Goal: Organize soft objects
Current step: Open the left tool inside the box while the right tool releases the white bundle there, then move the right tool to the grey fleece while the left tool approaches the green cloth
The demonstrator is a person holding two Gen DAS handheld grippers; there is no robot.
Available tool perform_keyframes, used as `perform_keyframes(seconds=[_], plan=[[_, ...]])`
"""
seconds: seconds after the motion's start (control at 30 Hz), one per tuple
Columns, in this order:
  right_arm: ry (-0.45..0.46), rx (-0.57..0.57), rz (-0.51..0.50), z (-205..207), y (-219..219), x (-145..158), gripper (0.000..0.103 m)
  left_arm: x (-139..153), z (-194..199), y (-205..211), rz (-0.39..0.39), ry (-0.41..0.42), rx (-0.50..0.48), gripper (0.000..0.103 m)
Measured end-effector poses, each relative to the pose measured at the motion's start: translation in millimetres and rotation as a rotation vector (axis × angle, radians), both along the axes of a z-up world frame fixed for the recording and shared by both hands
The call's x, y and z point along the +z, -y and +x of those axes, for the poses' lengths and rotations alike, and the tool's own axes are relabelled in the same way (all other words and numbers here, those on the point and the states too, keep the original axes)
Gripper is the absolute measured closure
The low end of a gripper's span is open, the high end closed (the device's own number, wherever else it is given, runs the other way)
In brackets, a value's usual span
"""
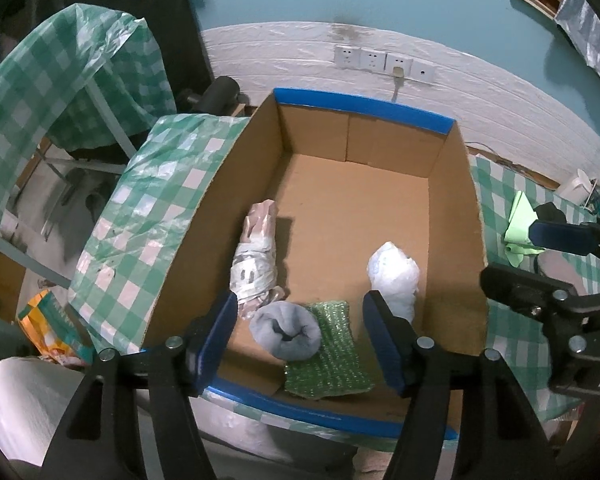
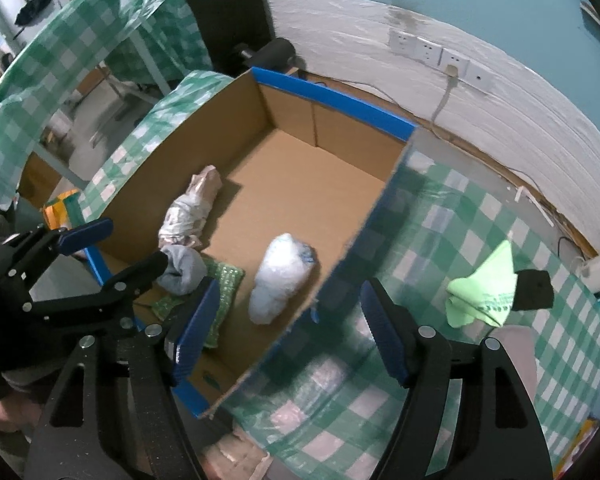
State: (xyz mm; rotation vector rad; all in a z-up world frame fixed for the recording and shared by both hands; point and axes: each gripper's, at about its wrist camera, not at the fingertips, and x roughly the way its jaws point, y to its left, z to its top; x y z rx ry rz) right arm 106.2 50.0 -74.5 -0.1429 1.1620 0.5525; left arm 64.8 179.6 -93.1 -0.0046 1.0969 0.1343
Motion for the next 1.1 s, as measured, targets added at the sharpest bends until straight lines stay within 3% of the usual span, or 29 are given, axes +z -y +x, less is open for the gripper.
perform_keyframes(seconds=[1.1], plan=[[0.012, -0.182, -0.037, -25.7, 141.0, -8.8, 0.028, 14.0, 3.0, 108.6, 0.068, 0.031, -0.216, 0.032]])
